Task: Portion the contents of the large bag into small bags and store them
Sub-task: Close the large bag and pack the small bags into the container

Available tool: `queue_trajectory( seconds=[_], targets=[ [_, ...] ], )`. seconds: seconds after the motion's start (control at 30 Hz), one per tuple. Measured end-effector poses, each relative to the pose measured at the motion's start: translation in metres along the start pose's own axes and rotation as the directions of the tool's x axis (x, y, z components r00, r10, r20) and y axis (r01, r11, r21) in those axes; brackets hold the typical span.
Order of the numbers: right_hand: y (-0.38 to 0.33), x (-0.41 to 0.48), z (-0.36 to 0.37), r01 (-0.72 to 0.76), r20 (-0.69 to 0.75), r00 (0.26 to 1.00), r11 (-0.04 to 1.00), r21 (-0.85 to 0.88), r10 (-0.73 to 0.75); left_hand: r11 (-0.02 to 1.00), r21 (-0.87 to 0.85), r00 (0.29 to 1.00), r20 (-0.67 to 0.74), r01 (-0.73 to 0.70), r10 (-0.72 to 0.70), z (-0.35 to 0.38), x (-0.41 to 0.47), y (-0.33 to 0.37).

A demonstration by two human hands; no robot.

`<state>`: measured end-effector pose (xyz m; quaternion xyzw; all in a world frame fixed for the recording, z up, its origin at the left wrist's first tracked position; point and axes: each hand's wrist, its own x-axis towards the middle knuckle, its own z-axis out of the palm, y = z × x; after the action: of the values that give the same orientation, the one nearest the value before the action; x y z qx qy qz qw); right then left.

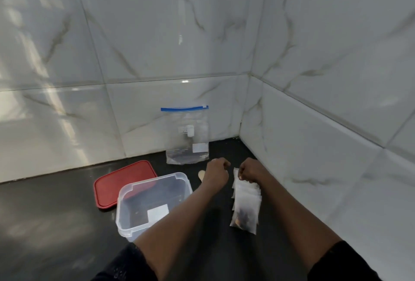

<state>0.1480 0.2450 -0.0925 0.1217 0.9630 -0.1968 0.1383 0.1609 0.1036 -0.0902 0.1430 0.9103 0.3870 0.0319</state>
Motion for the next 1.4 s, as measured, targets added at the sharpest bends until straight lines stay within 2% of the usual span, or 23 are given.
queue_trajectory(
  seconds=[0.1,0.23,0.3,0.37,0.5,0.6,0.7,0.83,0.9,1.0,1.23,1.4],
  targets=[
    [0.028,-0.003,0.009,-0.014,-0.008,1.0,0.999,-0.038,0.014,0.982,0.134,0.98,0.171,-0.129,0.106,0.027,-0.002,0.005],
    [0.052,-0.011,0.021,0.02,0.0,1.0,0.997,-0.076,-0.02,0.863,0.425,0.909,0.408,-0.273,0.087,0.055,-0.005,0.005],
    [0.06,-0.011,0.032,0.017,0.005,1.0,0.998,-0.052,-0.017,0.76,0.557,0.89,0.453,-0.334,0.06,0.064,-0.008,0.0],
    [0.066,-0.011,0.038,0.022,-0.018,1.0,0.999,-0.036,-0.023,0.721,0.605,0.896,0.441,-0.338,0.051,0.068,-0.01,-0.002],
    [0.068,-0.01,0.042,0.064,-0.023,0.998,0.996,-0.056,-0.065,0.804,0.537,0.901,0.434,-0.257,-0.002,0.059,-0.011,-0.002],
    [0.063,-0.011,0.04,0.13,-0.003,0.991,0.985,-0.11,-0.131,0.891,0.434,0.9,0.43,-0.136,-0.072,0.044,-0.01,0.0],
    [0.054,-0.012,0.028,0.186,0.051,0.982,0.98,-0.074,-0.183,0.9,0.419,0.894,0.44,-0.12,-0.086,0.021,-0.011,0.005],
    [0.031,-0.022,0.0,0.264,0.156,0.952,0.965,0.009,-0.262,0.957,0.289,0.902,0.419,-0.024,-0.104,-0.021,-0.013,0.01],
    [0.016,-0.028,-0.014,0.309,0.173,0.936,0.951,0.007,-0.305,0.973,0.232,0.917,0.384,0.017,-0.108,-0.046,-0.015,0.012],
    [-0.01,-0.031,-0.032,0.401,0.17,0.905,0.916,-0.036,-0.389,0.98,0.197,0.944,0.324,-0.005,-0.06,-0.086,-0.014,0.013],
    [-0.093,-0.044,-0.052,0.547,0.042,0.837,0.833,-0.086,-0.546,0.961,0.275,0.98,0.186,0.02,-0.073,-0.164,-0.028,-0.005],
    [-0.139,-0.053,-0.038,0.615,0.045,0.788,0.788,-0.021,-0.614,0.92,0.373,0.965,0.175,0.12,-0.197,-0.185,-0.043,-0.034]
  ],
)
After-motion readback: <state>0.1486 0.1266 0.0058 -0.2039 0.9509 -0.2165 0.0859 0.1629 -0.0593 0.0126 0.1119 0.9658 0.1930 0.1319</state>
